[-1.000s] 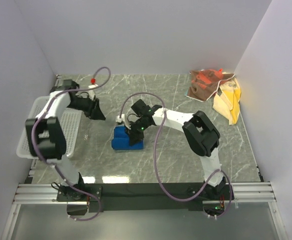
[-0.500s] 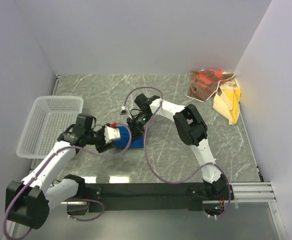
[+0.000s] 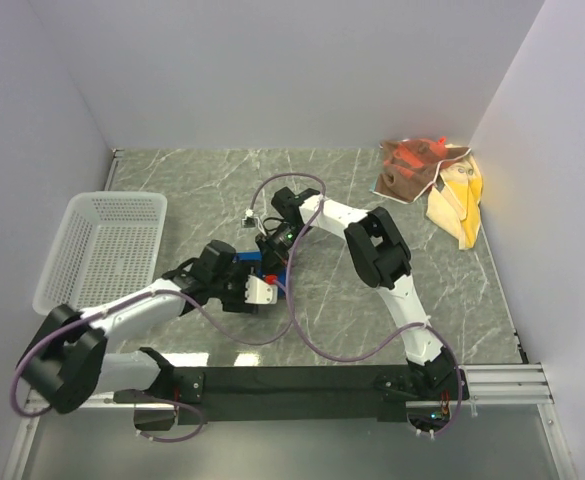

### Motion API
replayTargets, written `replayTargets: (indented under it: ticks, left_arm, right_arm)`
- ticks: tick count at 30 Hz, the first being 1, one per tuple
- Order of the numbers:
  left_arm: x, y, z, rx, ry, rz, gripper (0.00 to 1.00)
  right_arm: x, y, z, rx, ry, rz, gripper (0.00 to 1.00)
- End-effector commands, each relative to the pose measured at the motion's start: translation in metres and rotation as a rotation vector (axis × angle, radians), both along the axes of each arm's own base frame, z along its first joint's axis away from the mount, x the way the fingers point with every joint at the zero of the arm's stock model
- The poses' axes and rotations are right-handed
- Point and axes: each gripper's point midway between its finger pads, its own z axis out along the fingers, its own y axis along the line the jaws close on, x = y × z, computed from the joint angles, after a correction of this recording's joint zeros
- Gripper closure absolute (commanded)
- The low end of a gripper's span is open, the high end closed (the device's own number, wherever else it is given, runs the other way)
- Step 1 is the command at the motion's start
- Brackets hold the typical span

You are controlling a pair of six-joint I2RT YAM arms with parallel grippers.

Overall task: Roll the towels
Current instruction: Roll the towel

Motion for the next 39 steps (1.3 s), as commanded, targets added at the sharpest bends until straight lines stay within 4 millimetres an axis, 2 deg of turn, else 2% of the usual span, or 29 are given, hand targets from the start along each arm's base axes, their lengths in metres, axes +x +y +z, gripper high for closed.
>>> replayTargets:
  ticks: [1,4,6,7,8,9,10,11,12,13,15,16,19,21,22,24,25,26,29,31,32,37,38,39]
  left_arm:
    - [0.025,-0.003,-0.007,0.039,-0.059,0.048,0.25]
    - [0.018,-0.001,-0.022,0.076,-0.007,0.023,0.34]
    - [0.009,-0.002,-0.027,0.095,0.047,-0.01,0.46]
    - [-0.005,0.005,-0.038,0.139,0.13,-0.02,0.51]
    - [-0.006,-0.003,-0.031,0.117,0.17,-0.025,0.65]
    - [-0.01,0.0,-0.033,0.133,0.218,-0.025,0.71]
    - [-0.024,0.007,-0.041,0.17,0.31,-0.029,0.74]
    - [-0.023,0.004,-0.034,0.148,0.345,-0.034,0.79]
    - [-0.027,0.005,-0.035,0.153,0.378,-0.044,0.81]
    - [-0.032,0.008,-0.039,0.172,0.416,-0.052,0.83]
    - [-0.042,0.014,-0.041,0.199,0.48,-0.061,0.88]
    - [-0.045,0.016,-0.044,0.211,0.506,-0.063,0.89]
    - [-0.046,0.016,-0.043,0.217,0.575,-0.054,0.92]
    - [-0.047,0.017,-0.042,0.216,0.625,-0.035,0.93]
    - [-0.047,0.018,-0.045,0.222,0.65,-0.024,0.93]
    - [-0.037,0.015,-0.042,0.212,0.667,0.0,0.93]
    - [-0.034,0.012,-0.04,0.21,0.713,0.006,0.92]
    - [-0.032,0.011,-0.039,0.207,0.74,0.009,0.91]
    - [-0.019,0.006,-0.039,0.194,0.849,0.037,0.89]
    - [-0.006,0.004,-0.041,0.192,0.907,0.056,0.88]
    - [-0.003,0.002,-0.042,0.189,0.928,0.062,0.88]
    - [0.021,-0.002,-0.053,0.195,0.991,0.087,0.89]
    - [0.021,-0.001,-0.054,0.201,1.009,0.089,0.88]
    - [0.021,-0.001,-0.061,0.211,1.032,0.092,0.87]
  right_arm:
    - [-0.012,-0.03,-0.061,-0.21,0.005,0.035,1.0]
    - [-0.009,-0.032,-0.06,-0.208,0.008,0.021,0.99]
    - [-0.008,-0.033,-0.054,-0.2,-0.004,0.011,0.96]
    - [-0.005,-0.032,-0.053,-0.194,-0.01,-0.007,0.94]
    - [-0.002,-0.033,-0.049,-0.189,-0.016,-0.024,0.91]
    - [-0.003,-0.033,-0.038,-0.171,-0.02,-0.035,0.83]
    - [0.001,-0.031,-0.031,-0.161,-0.028,-0.059,0.78]
    - [0.001,-0.034,-0.016,-0.143,-0.047,-0.079,0.73]
    - [0.009,-0.031,-0.008,-0.114,-0.086,-0.1,0.62]
    - [0.013,-0.033,-0.004,-0.131,-0.099,-0.134,0.56]
    - [0.024,-0.041,0.014,-0.115,-0.153,-0.182,0.52]
    - [0.033,-0.044,0.019,-0.114,-0.176,-0.214,0.42]
    - [0.065,-0.066,0.045,-0.104,-0.245,-0.329,0.41]
    - [0.077,-0.082,0.065,-0.086,-0.291,-0.398,0.41]
    - [0.092,-0.097,0.075,-0.076,-0.316,-0.46,0.41]
    - [0.097,-0.119,0.099,-0.049,-0.352,-0.526,0.4]
    - [0.108,-0.138,0.108,-0.042,-0.362,-0.588,0.41]
    - [0.103,-0.149,0.122,-0.024,-0.38,-0.615,0.41]
    - [0.094,-0.177,0.146,0.004,-0.417,-0.681,0.42]
    - [0.085,-0.188,0.149,-0.008,-0.475,-0.685,0.43]
    - [0.072,-0.193,0.151,-0.01,-0.508,-0.683,0.43]
    - [0.033,-0.2,0.145,-0.061,-0.601,-0.598,0.43]
    - [0.026,-0.199,0.144,-0.069,-0.623,-0.583,0.43]
    - [0.018,-0.186,0.143,-0.067,-0.666,-0.536,0.43]
